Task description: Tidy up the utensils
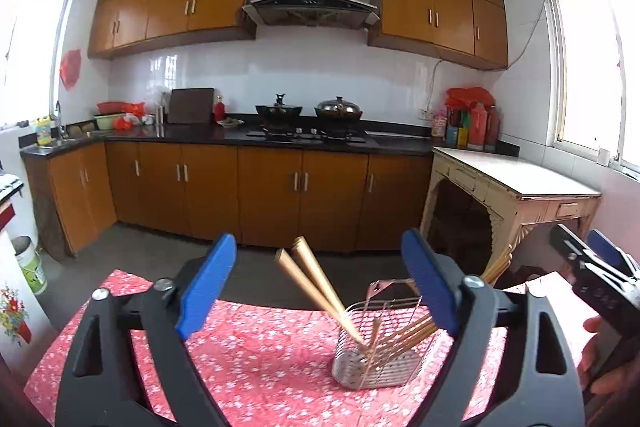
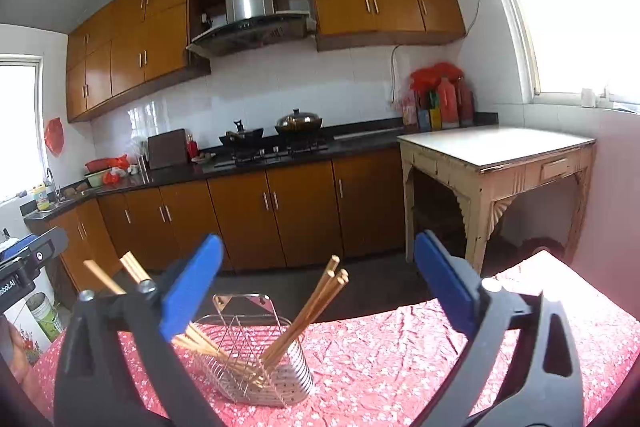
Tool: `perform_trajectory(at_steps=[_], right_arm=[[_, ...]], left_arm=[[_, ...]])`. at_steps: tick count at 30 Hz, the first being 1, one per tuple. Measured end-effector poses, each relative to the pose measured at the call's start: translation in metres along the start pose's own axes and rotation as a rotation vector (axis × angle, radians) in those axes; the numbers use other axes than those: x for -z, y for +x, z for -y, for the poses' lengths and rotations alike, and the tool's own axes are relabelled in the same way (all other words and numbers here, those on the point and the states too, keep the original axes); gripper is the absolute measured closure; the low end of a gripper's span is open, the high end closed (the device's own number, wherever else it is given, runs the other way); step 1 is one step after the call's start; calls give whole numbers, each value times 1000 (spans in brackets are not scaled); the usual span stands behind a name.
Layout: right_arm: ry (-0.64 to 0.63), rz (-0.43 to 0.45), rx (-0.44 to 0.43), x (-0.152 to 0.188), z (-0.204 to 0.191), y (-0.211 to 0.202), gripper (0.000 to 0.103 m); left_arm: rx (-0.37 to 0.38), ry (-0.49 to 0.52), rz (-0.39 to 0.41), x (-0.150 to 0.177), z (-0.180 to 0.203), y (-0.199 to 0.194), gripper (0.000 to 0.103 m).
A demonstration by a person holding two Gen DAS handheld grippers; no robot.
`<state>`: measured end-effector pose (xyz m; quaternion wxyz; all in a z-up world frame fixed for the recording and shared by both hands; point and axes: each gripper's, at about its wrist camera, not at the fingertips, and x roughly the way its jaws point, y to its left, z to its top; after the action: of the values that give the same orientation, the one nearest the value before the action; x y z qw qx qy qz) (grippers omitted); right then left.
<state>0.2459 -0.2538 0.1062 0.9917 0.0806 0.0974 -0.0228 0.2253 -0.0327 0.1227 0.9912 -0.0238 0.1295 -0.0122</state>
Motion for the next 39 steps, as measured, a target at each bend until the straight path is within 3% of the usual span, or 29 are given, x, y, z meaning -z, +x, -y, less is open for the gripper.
perform_trajectory(at_steps=[4,8,13,19,26,39], right_arm=[[-13,1,20,10,-2,-22,4],[-54,17,52,23,-12,-47,4],[-84,36,11,50,-22,-85,4],[-160,30,-26,101,-42,-120,4],[-179,17,-46,141,-50,-140,4],[-198,-6,-79,171,-44,-168,4]], left_arm=[[-40,6,12,9,-11,-14,2],[-53,25,37,22,-20,-32,2],[-45,48,58,50,-26,-60,2],[22,36,17,95,-33,-80,2],[26,19,8,137,-40,-99,2],[-20,57,47,162,-38,-127,2]])
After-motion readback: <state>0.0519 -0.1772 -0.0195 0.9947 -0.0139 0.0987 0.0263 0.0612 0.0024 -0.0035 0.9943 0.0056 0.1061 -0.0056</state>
